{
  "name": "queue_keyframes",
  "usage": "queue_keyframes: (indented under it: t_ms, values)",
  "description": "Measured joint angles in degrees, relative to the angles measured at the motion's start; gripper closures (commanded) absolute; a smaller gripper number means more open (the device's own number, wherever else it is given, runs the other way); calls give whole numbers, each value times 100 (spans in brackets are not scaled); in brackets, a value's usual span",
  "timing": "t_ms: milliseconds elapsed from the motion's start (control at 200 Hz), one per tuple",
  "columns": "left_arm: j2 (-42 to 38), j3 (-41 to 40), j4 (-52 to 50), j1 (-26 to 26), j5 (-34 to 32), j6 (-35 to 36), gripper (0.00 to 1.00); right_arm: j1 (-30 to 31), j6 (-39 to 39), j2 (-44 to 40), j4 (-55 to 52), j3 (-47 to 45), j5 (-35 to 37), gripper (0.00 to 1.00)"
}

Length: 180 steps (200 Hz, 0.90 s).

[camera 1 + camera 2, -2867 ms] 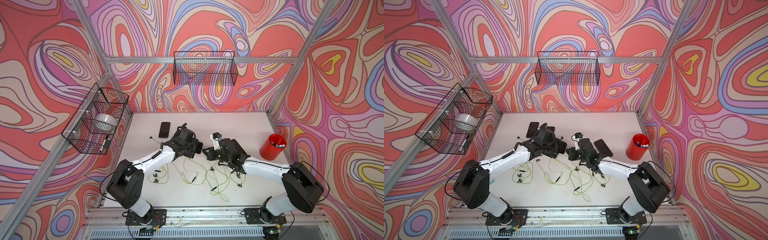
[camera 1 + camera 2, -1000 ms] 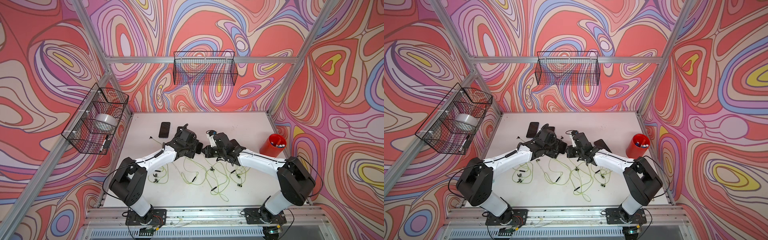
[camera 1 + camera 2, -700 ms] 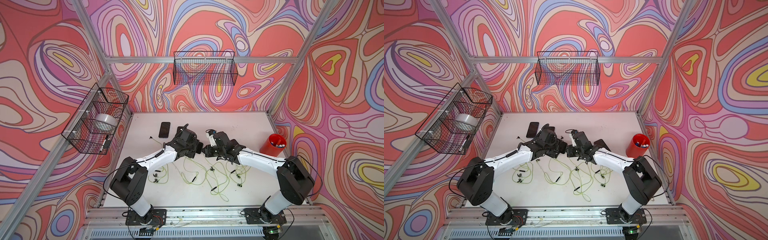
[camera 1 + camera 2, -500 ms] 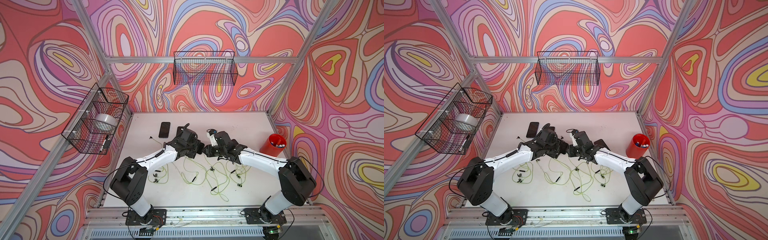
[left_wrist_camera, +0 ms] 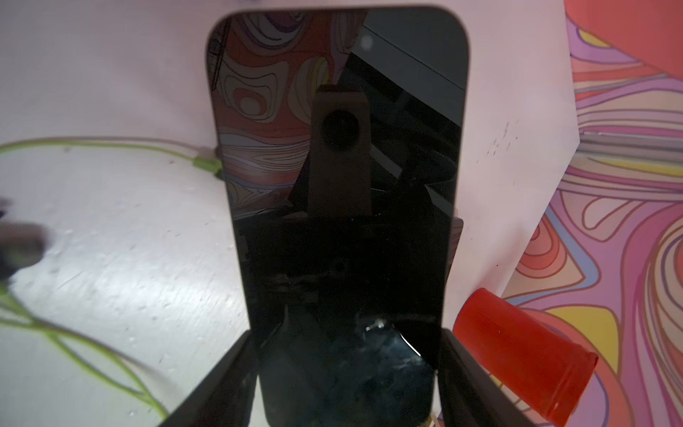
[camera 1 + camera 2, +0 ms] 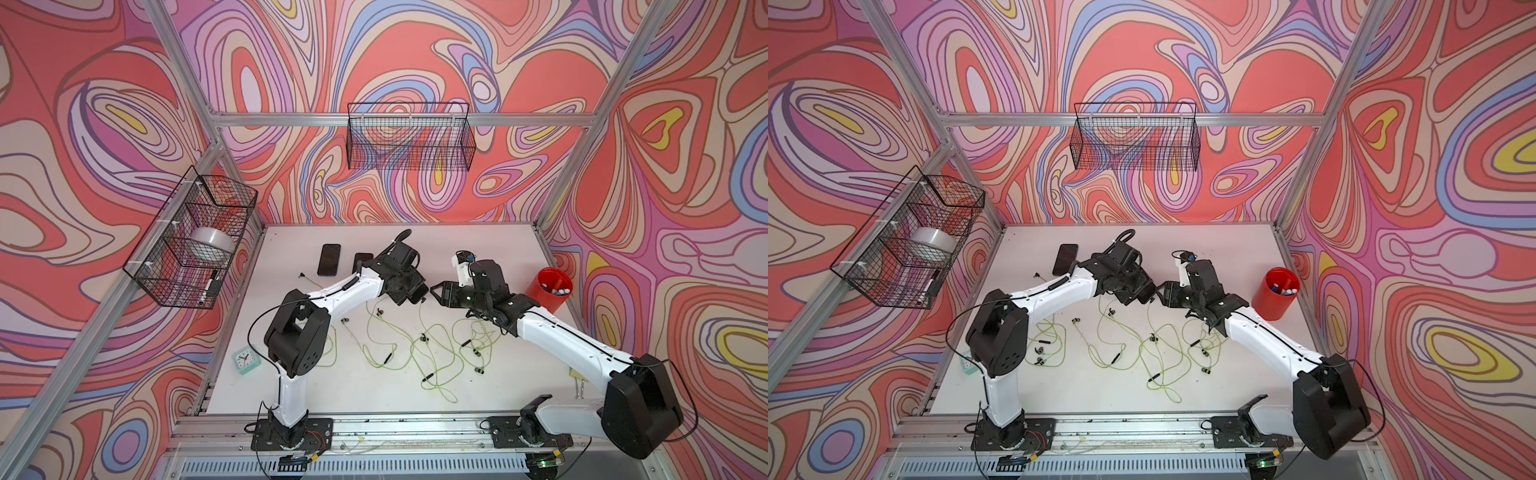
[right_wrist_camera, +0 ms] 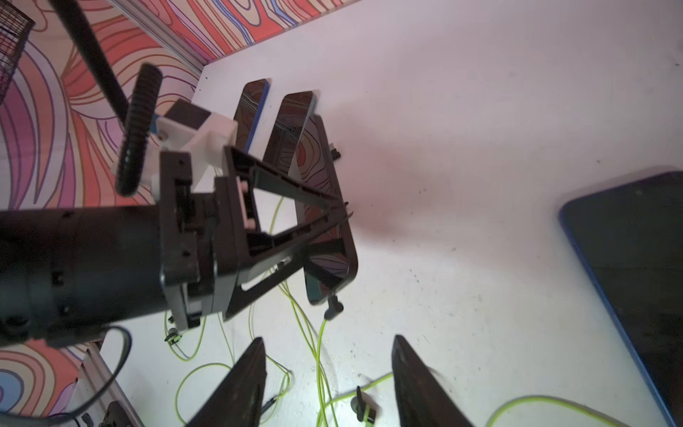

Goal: Plug wired earphones into phones
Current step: Place the phone at the center of the board.

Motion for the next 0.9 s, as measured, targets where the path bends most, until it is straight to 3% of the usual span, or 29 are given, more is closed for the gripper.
queue_keyframes:
  t_ms: [341, 606, 676, 746, 826, 901]
  values:
    - [1967, 3106, -1731, -330, -146, 2736, 100, -24, 4, -164, -144, -472, 79, 47]
    - [3008, 4409, -2583, -411, -273, 3821, 100, -24, 17, -337, -162, -636, 138, 47]
    - [3233, 4675, -2732, -407, -302, 3998, 96, -24, 28, -361, -162, -691, 151, 48]
    - [3416, 4885, -2830, -400, -323, 4129, 84, -24, 33, -361, -164, -734, 151, 48]
    - [3554, 5003, -2872, -400, -350, 4227, 48, -24, 48, -361, -164, -754, 151, 48]
    - [3598, 5007, -2887, -400, -354, 4325, 26, -24, 55, -361, -162, -754, 153, 48]
